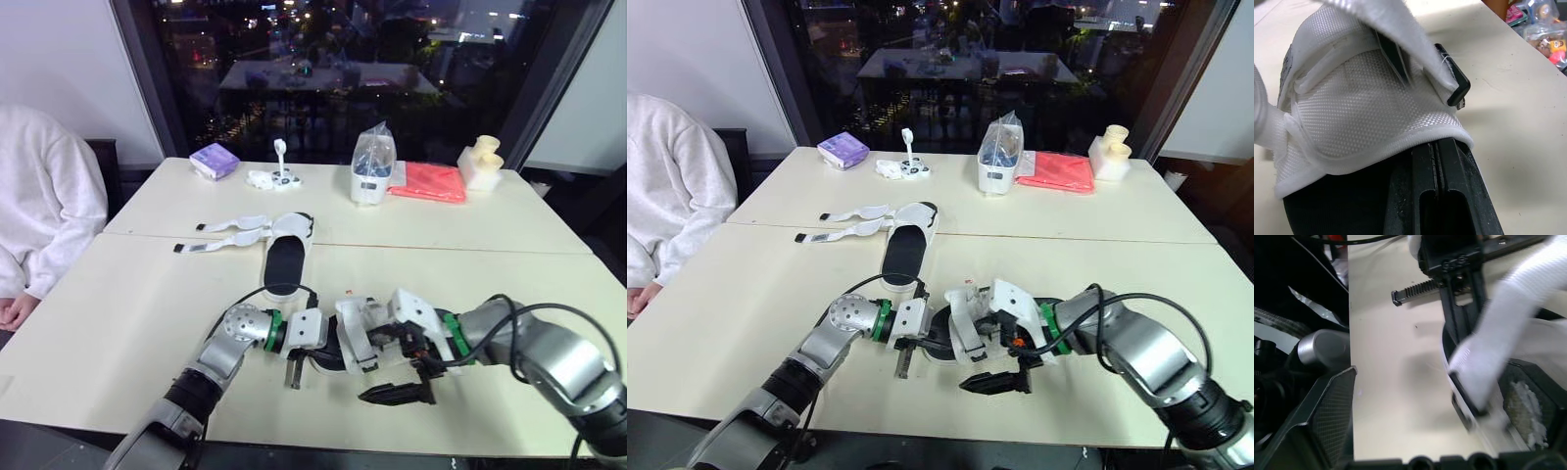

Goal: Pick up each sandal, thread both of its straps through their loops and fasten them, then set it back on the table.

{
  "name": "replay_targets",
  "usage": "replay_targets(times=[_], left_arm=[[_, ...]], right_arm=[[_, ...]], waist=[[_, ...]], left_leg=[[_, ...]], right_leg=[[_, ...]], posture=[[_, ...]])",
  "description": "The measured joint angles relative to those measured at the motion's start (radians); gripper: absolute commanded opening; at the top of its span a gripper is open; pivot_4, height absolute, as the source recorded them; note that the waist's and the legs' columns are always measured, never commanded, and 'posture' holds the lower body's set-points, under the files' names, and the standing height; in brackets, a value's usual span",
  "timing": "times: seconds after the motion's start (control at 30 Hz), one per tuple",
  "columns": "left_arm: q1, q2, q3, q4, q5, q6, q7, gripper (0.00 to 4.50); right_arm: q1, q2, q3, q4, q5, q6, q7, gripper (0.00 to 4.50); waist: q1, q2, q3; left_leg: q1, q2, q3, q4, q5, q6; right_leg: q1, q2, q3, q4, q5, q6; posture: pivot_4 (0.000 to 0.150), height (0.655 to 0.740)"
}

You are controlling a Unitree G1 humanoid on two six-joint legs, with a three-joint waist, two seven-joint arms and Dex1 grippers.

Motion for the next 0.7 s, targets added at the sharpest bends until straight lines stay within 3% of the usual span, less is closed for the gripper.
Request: replay_targets(times=[0.1, 0.33, 0.7], left_arm=[[0.000, 0.001, 0.000, -0.001, -0.001, -0.001, -0.002, 0.00], [-0.009, -0.002, -0.002, 0.011, -0.001, -0.005, -0.004, 0.00], [-0.019, -0.007, -0.002, 0.033, -0.001, -0.019, -0.009, 0.00]], right_arm=[[0.029, -0.056, -0.117, -0.046, 0.067, 0.057, -0.001, 4.47], [0.181, -0.070, -0.224, -0.142, 0.186, 0.142, -0.035, 4.47], [0.298, 0.014, -0.184, -0.136, 0.144, 0.106, -0.205, 4.47]], waist=[[0.000, 0.000, 0.000], [0.001, 0.000, 0.000], [0.001, 0.000, 0.000]], left_leg=[[0.000, 0.000, 0.000, -0.001, 0.000, 0.000], [0.000, 0.000, 0.000, -0.001, 0.000, 0.000], [0.000, 0.000, 0.000, 0.000, 0.000, 0.001]], right_leg=[[0.000, 0.000, 0.000, -0.001, 0.000, 0.000], [0.001, 0.000, 0.000, -0.002, 0.000, 0.000], [0.001, 0.000, 0.000, -0.002, 0.000, 0.000]], posture=[[0.150, 0.7400], [0.150, 0.7400], [0.150, 0.7400]])
